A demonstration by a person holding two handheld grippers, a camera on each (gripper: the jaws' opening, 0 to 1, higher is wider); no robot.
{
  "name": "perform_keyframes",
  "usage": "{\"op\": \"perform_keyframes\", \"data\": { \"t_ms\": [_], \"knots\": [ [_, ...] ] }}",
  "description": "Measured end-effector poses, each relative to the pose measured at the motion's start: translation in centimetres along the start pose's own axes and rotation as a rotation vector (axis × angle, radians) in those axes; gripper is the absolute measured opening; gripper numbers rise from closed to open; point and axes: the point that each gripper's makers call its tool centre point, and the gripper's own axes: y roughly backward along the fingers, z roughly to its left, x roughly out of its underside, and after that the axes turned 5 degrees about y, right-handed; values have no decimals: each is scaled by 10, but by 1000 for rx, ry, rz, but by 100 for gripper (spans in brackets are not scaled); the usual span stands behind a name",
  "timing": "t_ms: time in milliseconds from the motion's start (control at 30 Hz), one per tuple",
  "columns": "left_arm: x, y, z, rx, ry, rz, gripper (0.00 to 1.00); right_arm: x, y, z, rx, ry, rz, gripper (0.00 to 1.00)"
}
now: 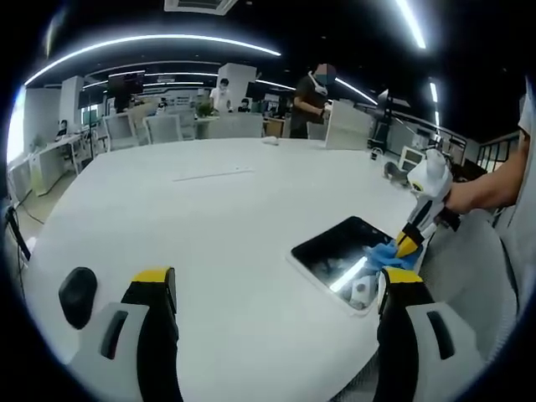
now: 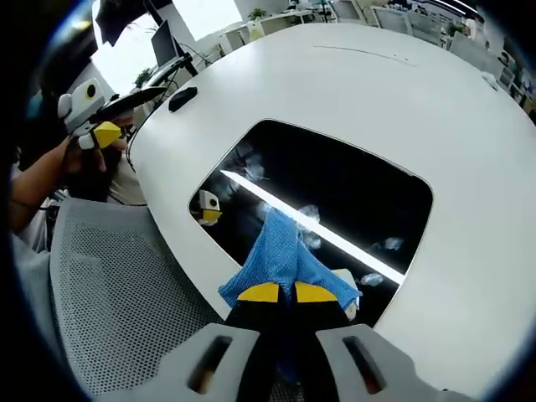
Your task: Wipe the mirror surface with the cleaning cloth until all visible marks leave the cleaned area.
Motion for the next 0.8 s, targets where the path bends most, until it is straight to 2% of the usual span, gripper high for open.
{"op": "perform_keyframes", "data": {
  "t_ms": [800],
  "knots": [
    [0, -4, 5, -12, 14, -4, 99, 12, 11, -23, 28, -56, -7, 0]
  ]
}}
